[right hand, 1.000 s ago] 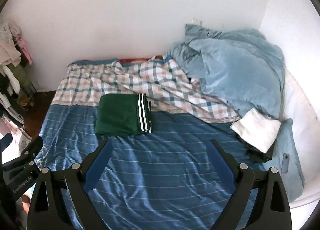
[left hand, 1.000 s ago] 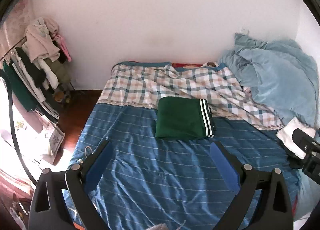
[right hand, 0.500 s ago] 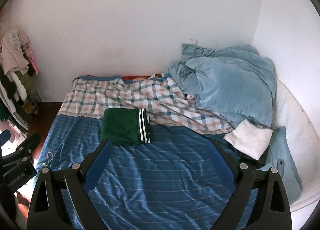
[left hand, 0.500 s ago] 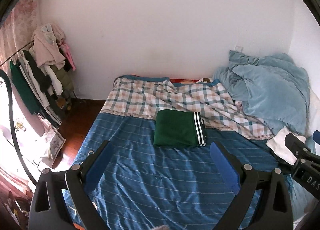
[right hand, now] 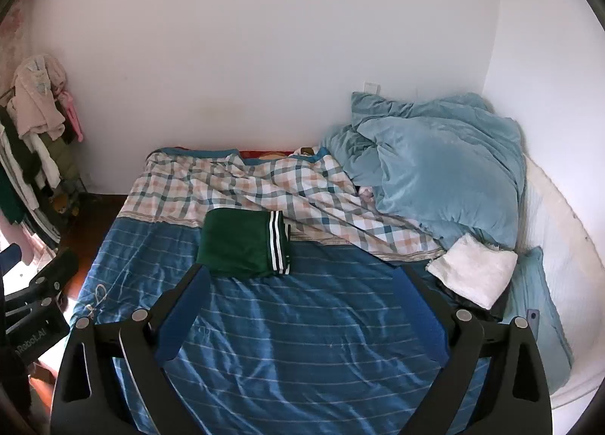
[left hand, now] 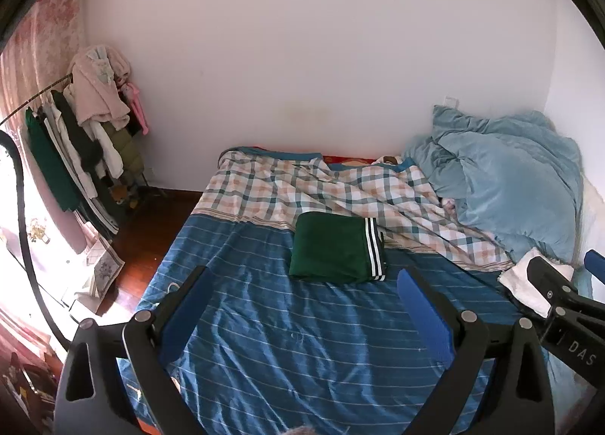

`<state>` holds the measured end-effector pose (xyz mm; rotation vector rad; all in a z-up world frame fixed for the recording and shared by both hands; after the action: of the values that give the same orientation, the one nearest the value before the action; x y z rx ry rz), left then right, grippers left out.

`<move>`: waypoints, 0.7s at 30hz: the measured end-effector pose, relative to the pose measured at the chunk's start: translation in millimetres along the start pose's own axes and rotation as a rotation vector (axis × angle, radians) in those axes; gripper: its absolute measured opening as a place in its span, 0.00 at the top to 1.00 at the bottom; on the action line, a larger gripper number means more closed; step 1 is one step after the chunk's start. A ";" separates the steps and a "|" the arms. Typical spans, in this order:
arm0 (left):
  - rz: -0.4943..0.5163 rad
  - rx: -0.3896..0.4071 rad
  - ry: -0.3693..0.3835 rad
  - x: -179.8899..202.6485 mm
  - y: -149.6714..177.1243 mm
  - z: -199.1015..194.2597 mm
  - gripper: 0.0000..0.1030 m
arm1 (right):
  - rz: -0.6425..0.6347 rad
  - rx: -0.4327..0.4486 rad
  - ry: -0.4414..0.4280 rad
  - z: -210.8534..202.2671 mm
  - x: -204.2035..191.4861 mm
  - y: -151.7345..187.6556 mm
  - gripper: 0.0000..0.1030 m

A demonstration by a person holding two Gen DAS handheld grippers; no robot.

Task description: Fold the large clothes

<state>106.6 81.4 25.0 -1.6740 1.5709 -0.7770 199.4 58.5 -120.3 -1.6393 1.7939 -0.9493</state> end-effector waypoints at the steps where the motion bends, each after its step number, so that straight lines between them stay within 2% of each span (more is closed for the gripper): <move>1: 0.001 -0.002 0.005 0.7 0.0 -0.4 0.04 | -0.001 -0.001 0.001 0.3 0.0 -0.3 0.04; 21: 0.005 0.000 -0.011 5.2 -1.5 -5.1 0.03 | -0.008 -0.020 -0.063 11.2 8.8 -2.9 0.03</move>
<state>103.8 75.7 28.9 -1.6711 1.5664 -0.7638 208.7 48.1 -124.2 -1.6714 1.7617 -0.8761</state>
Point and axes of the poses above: each gripper's, at about its wrist camera, not at the fingertips, and z roughly the way its jaws point, x to its right, y to its underside, the point moved 1 cm from there along z, roughly the way its jaws point, and after that the axes turned 7 degrees about x, right-handed, at the moved point
